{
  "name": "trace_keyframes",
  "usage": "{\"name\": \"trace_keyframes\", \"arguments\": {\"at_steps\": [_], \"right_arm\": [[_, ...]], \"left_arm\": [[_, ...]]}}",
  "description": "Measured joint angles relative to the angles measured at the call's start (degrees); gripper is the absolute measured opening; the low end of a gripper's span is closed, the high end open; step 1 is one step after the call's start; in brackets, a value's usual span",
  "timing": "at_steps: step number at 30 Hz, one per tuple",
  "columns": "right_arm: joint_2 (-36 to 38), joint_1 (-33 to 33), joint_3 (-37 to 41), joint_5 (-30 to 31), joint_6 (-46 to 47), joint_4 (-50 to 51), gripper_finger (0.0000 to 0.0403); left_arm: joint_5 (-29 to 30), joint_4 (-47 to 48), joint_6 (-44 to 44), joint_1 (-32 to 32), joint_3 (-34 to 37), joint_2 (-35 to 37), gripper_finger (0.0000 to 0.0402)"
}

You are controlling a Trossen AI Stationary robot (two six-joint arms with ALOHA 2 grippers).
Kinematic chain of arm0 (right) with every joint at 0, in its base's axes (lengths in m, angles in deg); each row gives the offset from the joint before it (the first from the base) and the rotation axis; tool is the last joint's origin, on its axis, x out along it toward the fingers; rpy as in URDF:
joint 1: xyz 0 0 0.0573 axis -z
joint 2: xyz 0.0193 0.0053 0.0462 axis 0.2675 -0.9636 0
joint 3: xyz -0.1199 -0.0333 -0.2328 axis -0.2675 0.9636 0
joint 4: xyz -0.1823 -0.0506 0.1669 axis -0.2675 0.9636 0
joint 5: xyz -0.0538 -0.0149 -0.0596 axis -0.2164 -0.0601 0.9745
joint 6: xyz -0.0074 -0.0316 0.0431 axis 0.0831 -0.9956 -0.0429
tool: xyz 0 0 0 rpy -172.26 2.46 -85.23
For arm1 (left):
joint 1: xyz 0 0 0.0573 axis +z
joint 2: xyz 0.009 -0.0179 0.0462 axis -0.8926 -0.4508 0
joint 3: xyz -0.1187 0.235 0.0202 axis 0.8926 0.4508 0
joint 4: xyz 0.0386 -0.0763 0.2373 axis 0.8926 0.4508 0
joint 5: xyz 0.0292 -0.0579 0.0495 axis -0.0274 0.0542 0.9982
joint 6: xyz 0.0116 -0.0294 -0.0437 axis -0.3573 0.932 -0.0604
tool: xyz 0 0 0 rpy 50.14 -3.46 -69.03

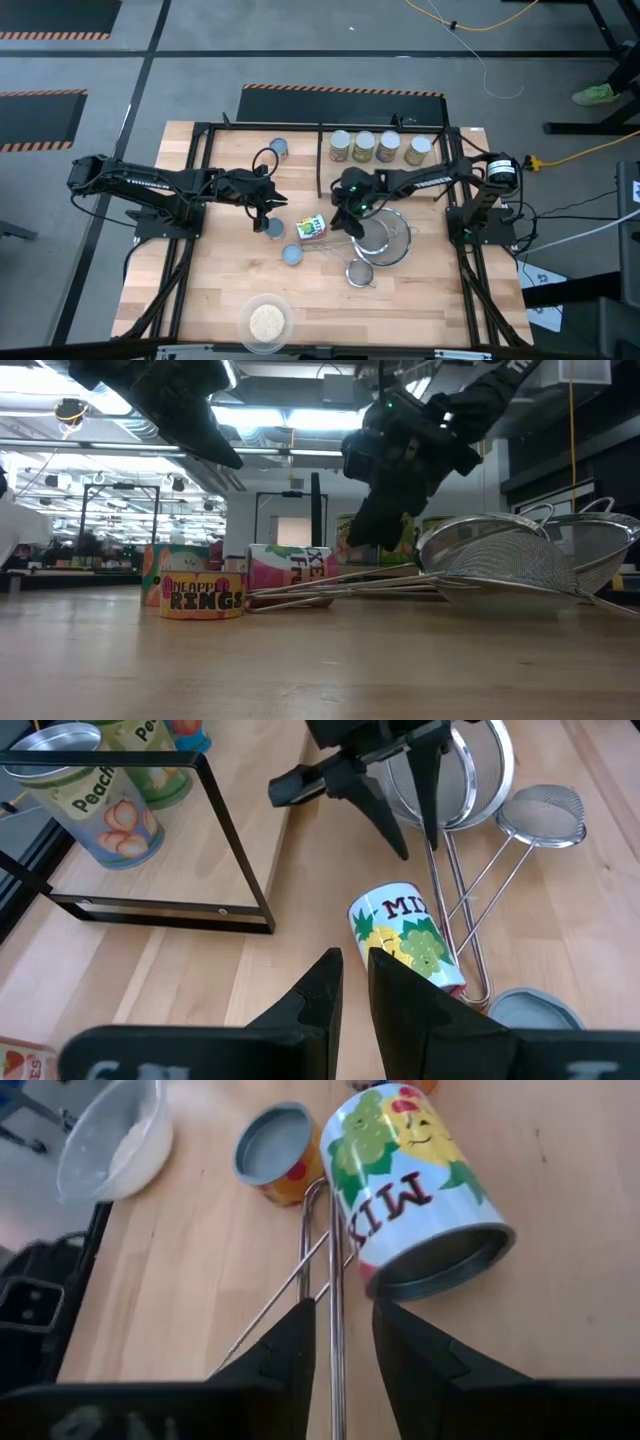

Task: Pick and place cans onto a shelf
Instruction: Put the canned mixed fruit on the shelf

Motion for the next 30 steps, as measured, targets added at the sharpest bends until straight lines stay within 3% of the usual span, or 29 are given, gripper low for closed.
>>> {"name": "trace_keyframes", "arguments": {"at_steps": [30], "right_arm": [[0.0,-3.1,2.7,11.6,3.6,-6.7,0.0107]], "left_arm": [[0.2,0.0,-0.5,0.0,0.0,0.0,0.0044]]}}
